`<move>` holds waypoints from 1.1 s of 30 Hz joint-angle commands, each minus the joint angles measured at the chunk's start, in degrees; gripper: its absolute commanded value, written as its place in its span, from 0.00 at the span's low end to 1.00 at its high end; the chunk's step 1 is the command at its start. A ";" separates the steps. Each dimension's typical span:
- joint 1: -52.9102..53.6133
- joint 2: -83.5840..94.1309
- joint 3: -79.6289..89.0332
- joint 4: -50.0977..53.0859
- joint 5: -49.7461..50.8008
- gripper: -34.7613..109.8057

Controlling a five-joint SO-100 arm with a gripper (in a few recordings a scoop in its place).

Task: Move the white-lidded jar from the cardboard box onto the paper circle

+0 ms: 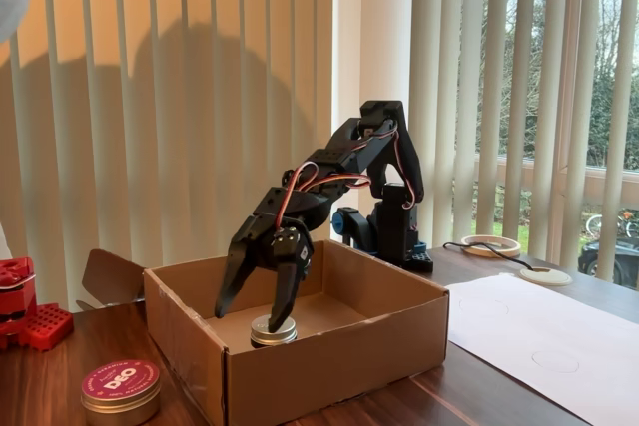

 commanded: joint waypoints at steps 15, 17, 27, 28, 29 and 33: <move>-0.09 10.02 6.94 0.00 -2.46 0.52; -0.09 10.02 6.77 0.00 -2.46 0.52; 1.23 9.23 5.98 -0.35 -4.39 0.47; 1.23 9.23 5.98 -0.44 -4.48 0.46; 1.32 9.23 5.98 -0.53 -4.57 0.44; 1.41 9.23 6.06 -0.88 -4.83 0.35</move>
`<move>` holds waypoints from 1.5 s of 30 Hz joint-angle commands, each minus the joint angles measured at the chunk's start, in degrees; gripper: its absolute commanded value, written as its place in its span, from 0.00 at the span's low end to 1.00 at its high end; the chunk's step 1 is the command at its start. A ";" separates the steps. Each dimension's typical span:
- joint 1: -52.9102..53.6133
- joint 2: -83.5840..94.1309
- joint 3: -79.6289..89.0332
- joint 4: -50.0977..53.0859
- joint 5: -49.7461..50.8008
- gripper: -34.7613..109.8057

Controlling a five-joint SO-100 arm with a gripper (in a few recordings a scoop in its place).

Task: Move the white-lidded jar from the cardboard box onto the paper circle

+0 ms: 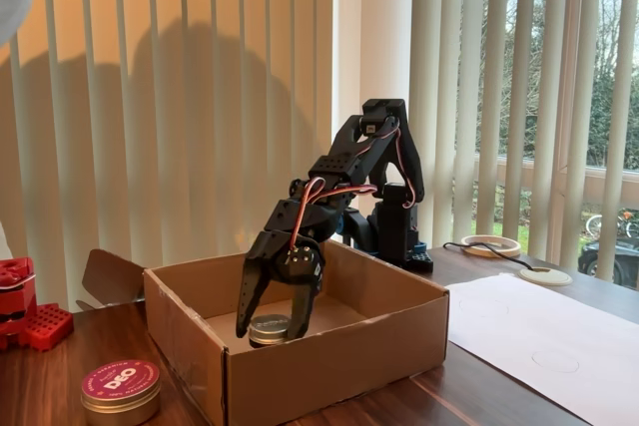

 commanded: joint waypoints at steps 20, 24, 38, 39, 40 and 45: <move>-1.67 16.35 0.53 -1.49 3.08 0.25; -2.46 18.72 0.35 -1.58 3.69 0.25; -11.34 33.66 5.80 -5.71 6.86 0.25; -12.48 34.89 6.59 -5.80 7.12 0.24; -13.71 36.21 7.73 -5.80 7.47 0.24; -21.36 42.54 13.80 -5.80 9.32 0.24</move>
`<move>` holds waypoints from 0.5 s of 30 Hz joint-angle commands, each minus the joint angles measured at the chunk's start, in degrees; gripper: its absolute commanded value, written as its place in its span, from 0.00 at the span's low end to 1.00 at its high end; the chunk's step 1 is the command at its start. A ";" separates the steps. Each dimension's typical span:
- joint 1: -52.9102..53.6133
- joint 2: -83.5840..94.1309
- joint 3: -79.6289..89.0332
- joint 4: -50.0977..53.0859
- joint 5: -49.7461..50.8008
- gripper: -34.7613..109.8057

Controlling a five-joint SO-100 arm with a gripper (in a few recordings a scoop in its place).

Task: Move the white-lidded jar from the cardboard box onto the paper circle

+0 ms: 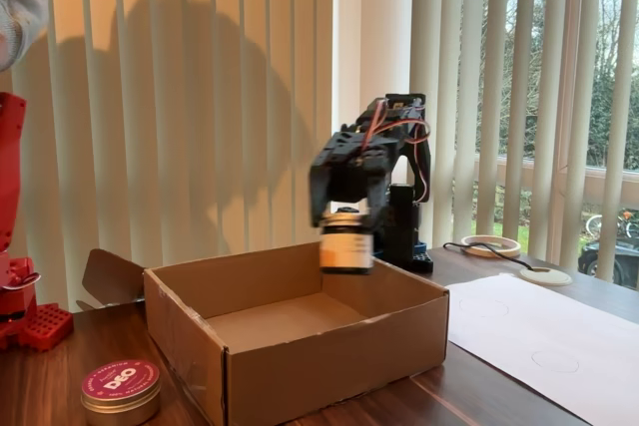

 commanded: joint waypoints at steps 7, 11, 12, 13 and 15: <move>-17.05 17.49 7.03 -1.85 3.43 0.24; -22.85 17.23 8.26 -0.70 4.13 0.24; -24.08 16.70 8.26 0.09 4.31 0.24; -25.22 16.26 8.17 1.32 4.31 0.24; -27.16 14.94 7.03 4.57 4.48 0.24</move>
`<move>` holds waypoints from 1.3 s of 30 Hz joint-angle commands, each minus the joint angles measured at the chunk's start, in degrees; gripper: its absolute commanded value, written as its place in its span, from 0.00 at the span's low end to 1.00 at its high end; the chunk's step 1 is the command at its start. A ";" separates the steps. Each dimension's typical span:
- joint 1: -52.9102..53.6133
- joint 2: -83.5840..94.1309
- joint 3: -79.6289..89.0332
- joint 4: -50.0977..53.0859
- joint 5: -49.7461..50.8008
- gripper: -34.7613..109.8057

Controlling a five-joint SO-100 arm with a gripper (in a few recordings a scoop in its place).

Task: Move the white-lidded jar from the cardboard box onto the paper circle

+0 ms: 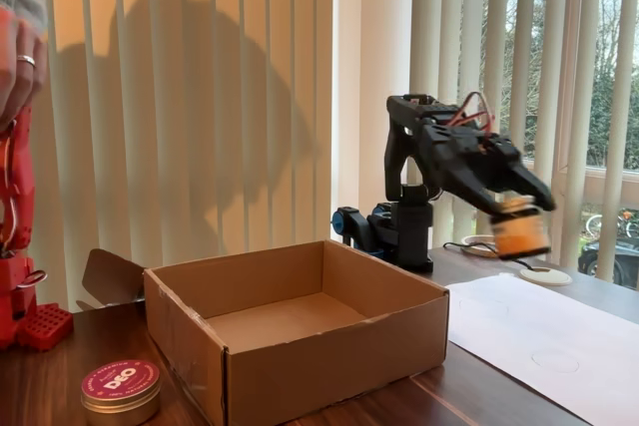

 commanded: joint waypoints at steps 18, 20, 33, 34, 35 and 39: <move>-9.05 -10.11 -7.12 10.02 -0.53 0.24; -9.40 -11.78 -7.47 10.02 -0.53 0.24; -10.46 -17.23 -8.00 9.23 -1.85 0.24; -10.46 -17.23 -7.56 9.05 -2.11 0.24; -10.46 -17.14 -7.29 8.88 -2.20 0.24; -9.93 -17.14 -7.21 8.53 -2.72 0.24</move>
